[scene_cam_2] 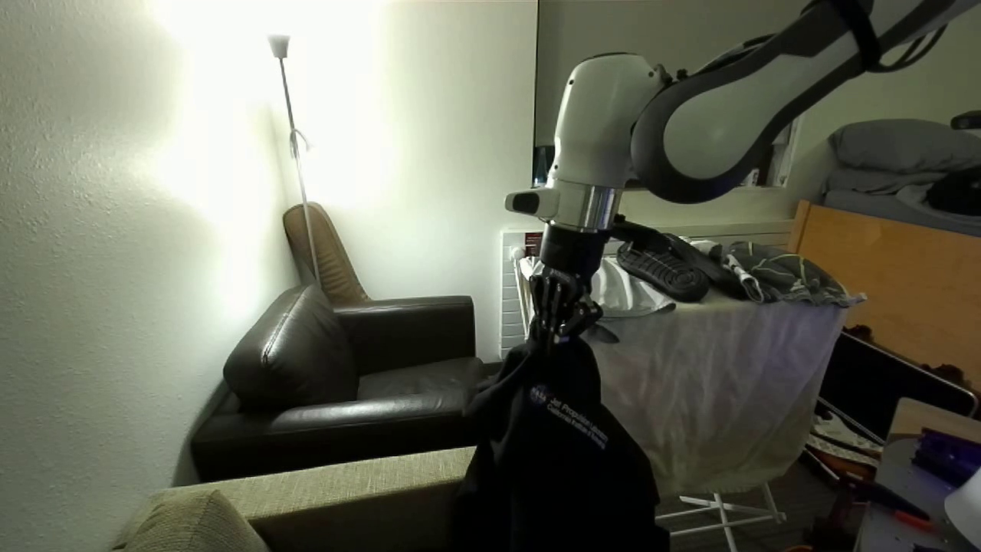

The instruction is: Put the black shirt on the sofa.

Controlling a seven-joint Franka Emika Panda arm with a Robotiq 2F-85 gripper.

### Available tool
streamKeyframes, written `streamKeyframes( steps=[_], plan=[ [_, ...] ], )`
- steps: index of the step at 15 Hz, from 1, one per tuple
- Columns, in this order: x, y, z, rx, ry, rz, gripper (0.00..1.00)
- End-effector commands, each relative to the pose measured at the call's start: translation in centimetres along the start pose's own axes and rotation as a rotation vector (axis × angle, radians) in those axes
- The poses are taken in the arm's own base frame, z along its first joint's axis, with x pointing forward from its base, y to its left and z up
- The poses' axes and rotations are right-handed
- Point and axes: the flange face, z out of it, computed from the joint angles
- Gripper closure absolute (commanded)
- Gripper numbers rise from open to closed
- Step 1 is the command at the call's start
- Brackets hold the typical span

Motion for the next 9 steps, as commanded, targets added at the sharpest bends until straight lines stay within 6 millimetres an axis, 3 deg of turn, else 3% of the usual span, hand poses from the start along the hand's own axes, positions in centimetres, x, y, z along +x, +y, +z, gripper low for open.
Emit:
streamKeyframes(
  steps=[1,5,9],
  plan=[
    [1.5,-1.0,-1.4,-0.012,0.054,-0.030,0.98],
    [3.6,-2.2,-1.9,-0.005,0.083,-0.056,0.98],
    [4.7,-2.3,-1.8,0.012,0.096,-0.041,0.98]
  ],
)
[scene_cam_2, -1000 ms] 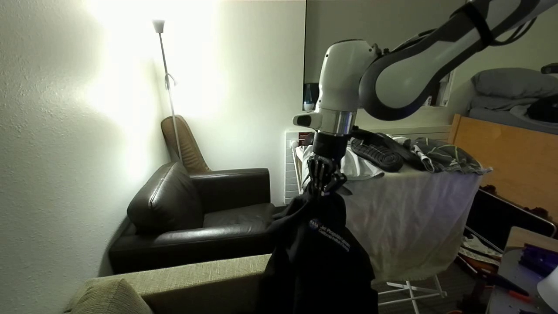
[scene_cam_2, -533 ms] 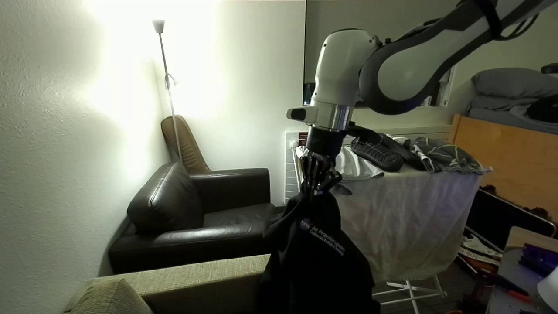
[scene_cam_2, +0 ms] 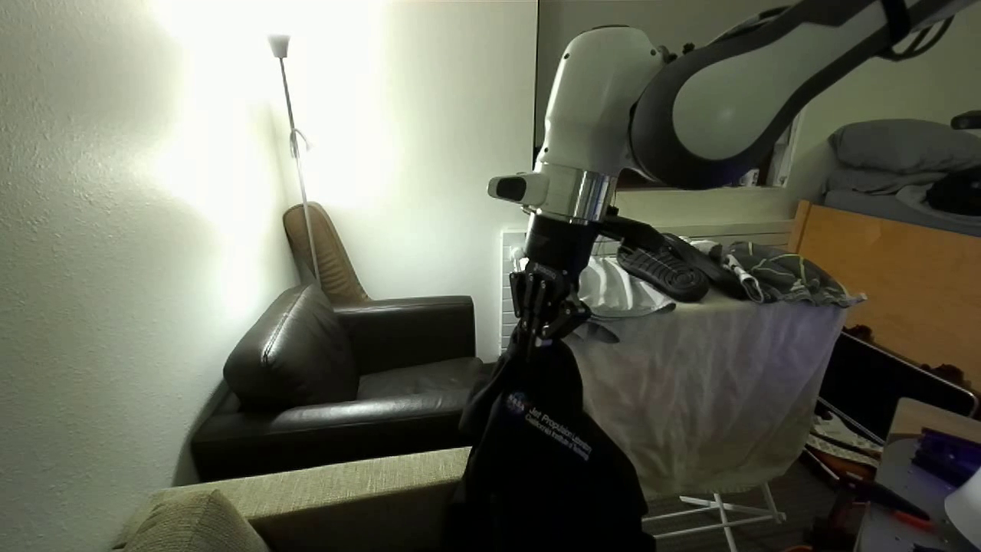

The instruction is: Put the black shirt on the sofa.

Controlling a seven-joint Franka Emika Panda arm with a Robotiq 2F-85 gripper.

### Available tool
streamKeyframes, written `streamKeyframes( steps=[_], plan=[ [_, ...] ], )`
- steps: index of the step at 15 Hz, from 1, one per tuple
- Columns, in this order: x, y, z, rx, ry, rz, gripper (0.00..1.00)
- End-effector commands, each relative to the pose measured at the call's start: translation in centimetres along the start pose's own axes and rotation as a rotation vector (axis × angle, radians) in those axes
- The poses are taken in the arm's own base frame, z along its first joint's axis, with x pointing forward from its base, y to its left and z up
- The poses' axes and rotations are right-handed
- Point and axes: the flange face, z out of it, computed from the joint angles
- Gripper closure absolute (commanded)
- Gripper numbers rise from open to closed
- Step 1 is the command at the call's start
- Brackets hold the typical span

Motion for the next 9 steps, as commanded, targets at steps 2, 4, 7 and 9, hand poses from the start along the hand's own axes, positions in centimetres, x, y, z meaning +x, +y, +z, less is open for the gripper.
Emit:
streamKeyframes(
  steps=[2,4,7,9],
  plan=[
    [0.37,0.13,0.18,0.006,0.002,0.002,0.92],
    [0.21,0.26,0.55,0.011,-0.002,0.005,0.92],
    [0.19,0.27,0.61,0.012,-0.003,0.006,0.92],
    [0.19,0.27,0.61,0.012,-0.003,0.006,0.92]
  ],
)
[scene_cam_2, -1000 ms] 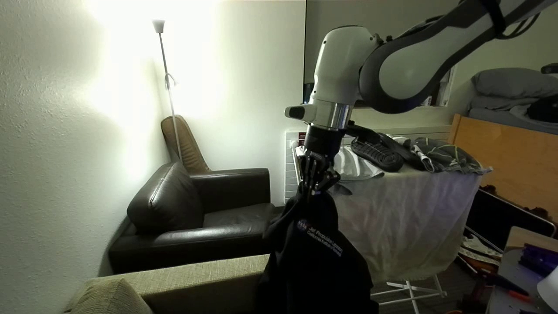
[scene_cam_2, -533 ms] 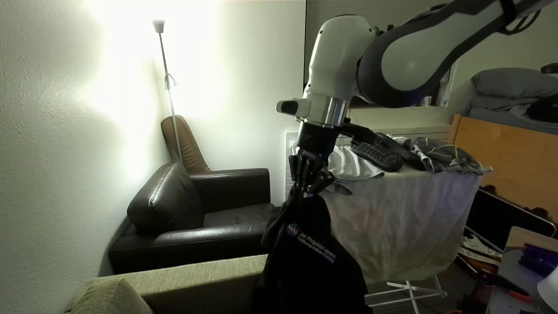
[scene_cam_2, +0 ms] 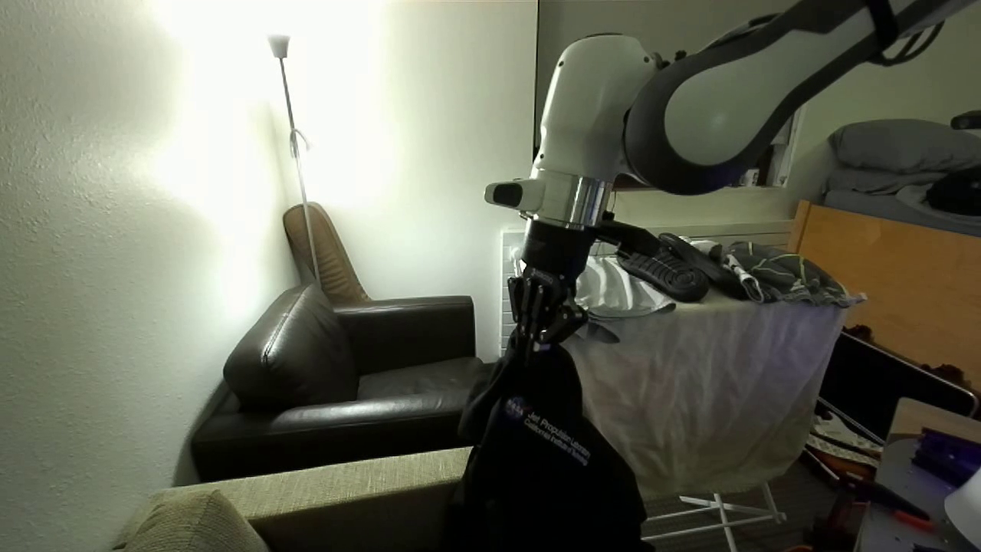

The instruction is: Put the black shirt on the sofa.

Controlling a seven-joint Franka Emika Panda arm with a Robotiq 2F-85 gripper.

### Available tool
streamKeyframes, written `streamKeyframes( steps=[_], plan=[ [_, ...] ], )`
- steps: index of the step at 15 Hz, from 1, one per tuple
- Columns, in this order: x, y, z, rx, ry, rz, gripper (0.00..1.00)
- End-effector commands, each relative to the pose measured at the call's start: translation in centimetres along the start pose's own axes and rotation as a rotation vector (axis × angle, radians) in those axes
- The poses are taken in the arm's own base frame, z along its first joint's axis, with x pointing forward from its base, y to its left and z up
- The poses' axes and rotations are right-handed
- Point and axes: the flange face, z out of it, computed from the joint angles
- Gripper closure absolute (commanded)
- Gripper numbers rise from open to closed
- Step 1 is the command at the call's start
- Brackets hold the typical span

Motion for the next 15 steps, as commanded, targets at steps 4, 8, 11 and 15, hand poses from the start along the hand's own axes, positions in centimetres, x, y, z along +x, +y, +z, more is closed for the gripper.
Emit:
streamKeyframes(
  steps=[4,8,11,15],
  plan=[
    [0.4,-0.2,0.2,-0.009,0.008,-0.003,0.98],
    [2.8,-0.2,1.2,-0.004,0.038,-0.036,0.98],
    [5.3,-0.3,1.9,-0.005,0.059,-0.074,0.98],
    [8.9,0.0,2.8,-0.015,0.085,-0.136,0.98]
  ],
)
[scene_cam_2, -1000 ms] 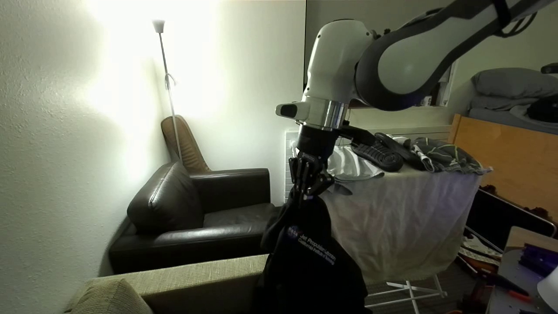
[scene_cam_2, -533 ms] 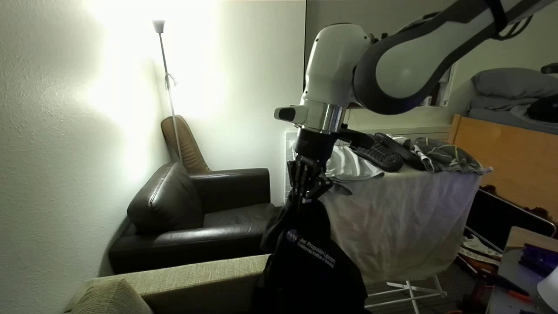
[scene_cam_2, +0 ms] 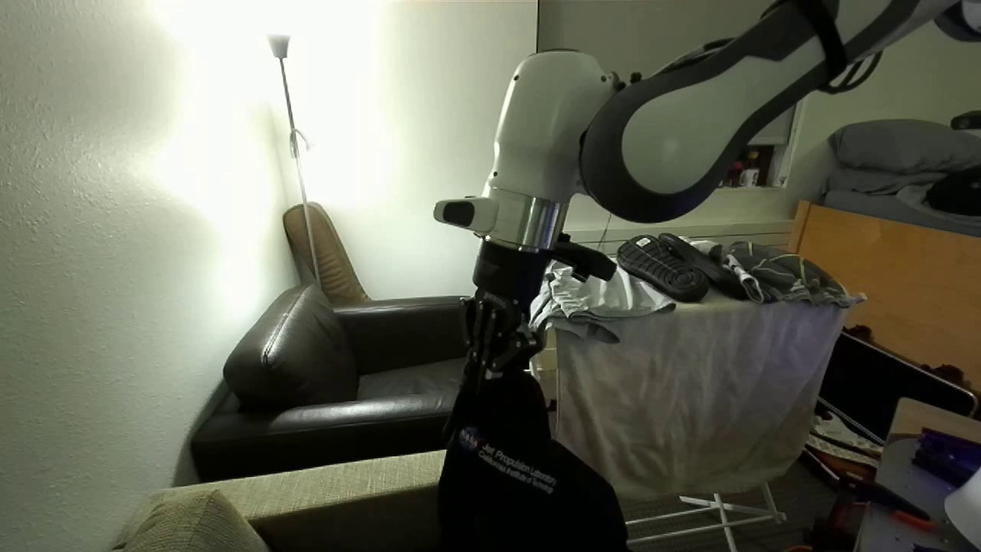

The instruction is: Put the black shirt on the sofa.

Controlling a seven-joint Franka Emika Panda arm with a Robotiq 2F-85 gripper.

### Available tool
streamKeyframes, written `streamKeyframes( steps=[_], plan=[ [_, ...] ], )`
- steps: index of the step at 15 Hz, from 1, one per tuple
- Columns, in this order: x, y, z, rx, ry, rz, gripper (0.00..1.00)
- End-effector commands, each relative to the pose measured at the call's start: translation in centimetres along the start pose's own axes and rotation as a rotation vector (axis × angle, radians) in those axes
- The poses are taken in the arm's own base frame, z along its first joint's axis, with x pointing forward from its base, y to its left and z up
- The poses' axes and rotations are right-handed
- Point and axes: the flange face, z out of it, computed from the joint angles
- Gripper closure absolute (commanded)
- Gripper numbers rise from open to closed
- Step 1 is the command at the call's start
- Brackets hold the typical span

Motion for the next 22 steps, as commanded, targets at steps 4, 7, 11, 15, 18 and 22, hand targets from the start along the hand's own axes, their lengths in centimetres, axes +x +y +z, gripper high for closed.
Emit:
streamKeyframes(
  steps=[4,7,11,15,18,22],
  plan=[
    [6.8,1.1,1.0,-0.045,0.066,-0.097,0.98],
    [9.9,1.2,1.7,-0.066,0.092,-0.138,0.98],
    [13.8,0.8,2.6,-0.078,0.133,-0.181,0.98],
    [16.9,0.2,3.4,-0.072,0.177,-0.203,0.98],
    [18.5,0.3,3.7,-0.079,0.192,-0.218,0.98],
    [20.2,0.7,3.2,-0.098,0.206,-0.233,0.98]
  ],
)
